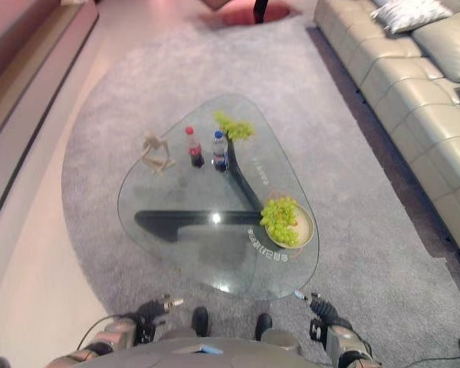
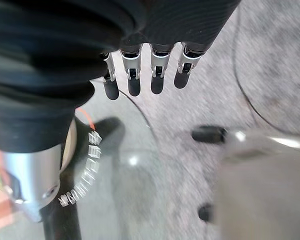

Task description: Pick up fruits into the plate

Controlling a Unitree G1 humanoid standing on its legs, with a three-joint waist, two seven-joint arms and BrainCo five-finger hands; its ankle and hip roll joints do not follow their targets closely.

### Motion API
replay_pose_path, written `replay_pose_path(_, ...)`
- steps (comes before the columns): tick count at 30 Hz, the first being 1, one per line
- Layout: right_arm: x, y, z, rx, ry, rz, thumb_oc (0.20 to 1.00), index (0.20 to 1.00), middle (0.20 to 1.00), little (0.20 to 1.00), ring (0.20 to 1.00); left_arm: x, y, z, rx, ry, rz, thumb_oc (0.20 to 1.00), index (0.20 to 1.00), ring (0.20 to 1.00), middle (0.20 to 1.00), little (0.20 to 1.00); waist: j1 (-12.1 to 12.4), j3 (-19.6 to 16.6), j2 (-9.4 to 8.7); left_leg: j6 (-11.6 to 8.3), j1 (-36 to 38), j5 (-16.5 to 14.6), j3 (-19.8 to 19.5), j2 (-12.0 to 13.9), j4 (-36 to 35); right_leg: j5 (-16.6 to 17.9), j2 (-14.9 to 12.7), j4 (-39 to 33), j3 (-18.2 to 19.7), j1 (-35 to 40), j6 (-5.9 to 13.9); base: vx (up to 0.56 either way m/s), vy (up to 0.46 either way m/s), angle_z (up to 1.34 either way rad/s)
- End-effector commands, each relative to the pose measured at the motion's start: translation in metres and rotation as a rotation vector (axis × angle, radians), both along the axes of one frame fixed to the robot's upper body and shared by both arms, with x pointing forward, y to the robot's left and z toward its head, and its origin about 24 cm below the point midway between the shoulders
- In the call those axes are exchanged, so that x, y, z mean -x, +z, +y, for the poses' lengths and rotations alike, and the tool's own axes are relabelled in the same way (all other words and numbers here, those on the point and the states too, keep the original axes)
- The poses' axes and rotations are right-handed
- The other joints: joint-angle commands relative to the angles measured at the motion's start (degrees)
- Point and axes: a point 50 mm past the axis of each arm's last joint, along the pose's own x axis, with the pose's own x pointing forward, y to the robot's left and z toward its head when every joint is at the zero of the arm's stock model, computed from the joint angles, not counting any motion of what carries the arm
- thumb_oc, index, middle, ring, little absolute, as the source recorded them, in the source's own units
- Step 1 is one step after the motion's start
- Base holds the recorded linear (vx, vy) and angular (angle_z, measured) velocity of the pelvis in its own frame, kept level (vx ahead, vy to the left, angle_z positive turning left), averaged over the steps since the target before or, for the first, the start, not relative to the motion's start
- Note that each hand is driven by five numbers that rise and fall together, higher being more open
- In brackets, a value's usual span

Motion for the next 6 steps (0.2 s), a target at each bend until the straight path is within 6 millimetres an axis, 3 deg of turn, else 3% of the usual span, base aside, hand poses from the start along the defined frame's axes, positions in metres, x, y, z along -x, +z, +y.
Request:
replay_pose_path(1, 0.007, -0.004, 0.003, -0.035, 0.077, 0.071, 1.0, 1.0, 1.0, 1.0, 1.0, 0.009, -0.005, -0.006, 0.025, 0.005, 0.082, 1.0, 1.0, 1.0, 1.0, 1.0, 0.44, -0.04, 1.61, 2.46, 3.76, -10.0, 4.76, -2.34, 1.23, -3.83, -0.99, 4.54, 2.49, -1.43, 1.95, 0.03, 0.087, -0.16)
replay_pose_path(4, 0.025, -0.008, 0.002, -0.04, 0.059, 0.169, 1.0, 1.0, 1.0, 1.0, 1.0, 0.02, -0.009, -0.009, 0.035, 0.028, 0.133, 1.0, 1.0, 1.0, 1.0, 1.0, 0.12, -0.74, 2.16, 2.66, 4.84, -10.37, 5.23, -2.39, 0.86, -3.79, -1.01, 3.82, 2.73, -0.36, 2.0, 0.04, 0.064, -0.15)
replay_pose_path(6, 0.028, -0.009, 0.004, -0.058, 0.065, 0.175, 1.0, 1.0, 1.0, 1.0, 1.0, 0.025, -0.01, -0.011, 0.041, 0.038, 0.16, 1.0, 1.0, 1.0, 1.0, 1.0, 0.0, -1.08, 2.39, 2.75, 5.29, -10.54, 5.35, -2.46, 0.75, -3.78, -0.96, 3.5, 2.94, 0.11, 1.96, 0.03, 0.034, -0.11)
